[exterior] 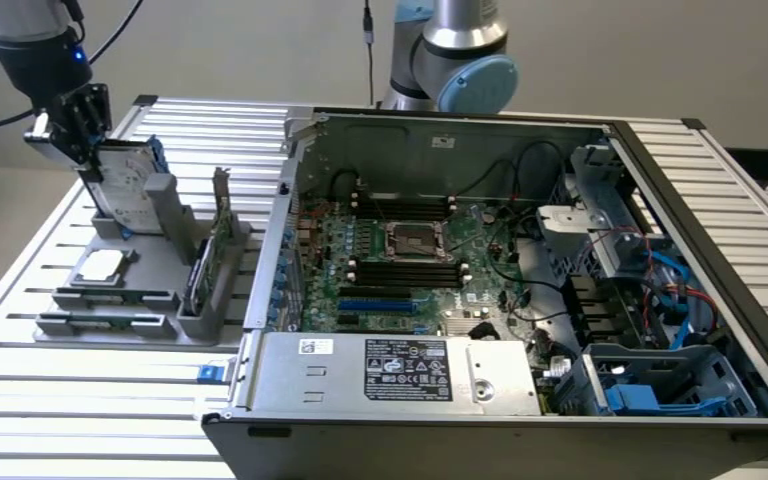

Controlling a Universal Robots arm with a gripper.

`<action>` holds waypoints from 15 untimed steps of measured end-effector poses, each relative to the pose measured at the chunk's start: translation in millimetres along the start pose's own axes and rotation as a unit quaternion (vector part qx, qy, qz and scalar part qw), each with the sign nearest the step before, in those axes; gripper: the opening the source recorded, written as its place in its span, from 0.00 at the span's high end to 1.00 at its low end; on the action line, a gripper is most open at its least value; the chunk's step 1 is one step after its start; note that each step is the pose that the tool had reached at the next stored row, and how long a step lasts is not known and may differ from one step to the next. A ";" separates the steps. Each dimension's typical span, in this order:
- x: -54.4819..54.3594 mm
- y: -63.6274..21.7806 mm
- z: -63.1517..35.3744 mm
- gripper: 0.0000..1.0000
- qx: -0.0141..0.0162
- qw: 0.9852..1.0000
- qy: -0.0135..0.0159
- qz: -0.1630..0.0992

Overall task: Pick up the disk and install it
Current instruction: 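Pick up the disk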

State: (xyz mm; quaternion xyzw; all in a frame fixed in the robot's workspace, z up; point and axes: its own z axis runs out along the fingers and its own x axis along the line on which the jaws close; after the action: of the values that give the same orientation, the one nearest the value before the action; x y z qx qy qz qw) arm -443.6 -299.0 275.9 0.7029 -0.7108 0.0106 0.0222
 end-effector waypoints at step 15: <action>0.2 -0.3 -4.4 0.67 0.000 1.000 0.000 0.000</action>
State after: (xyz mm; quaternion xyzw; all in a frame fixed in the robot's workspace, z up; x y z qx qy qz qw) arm -443.3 -299.0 280.3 0.7029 -0.7108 0.0106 0.0222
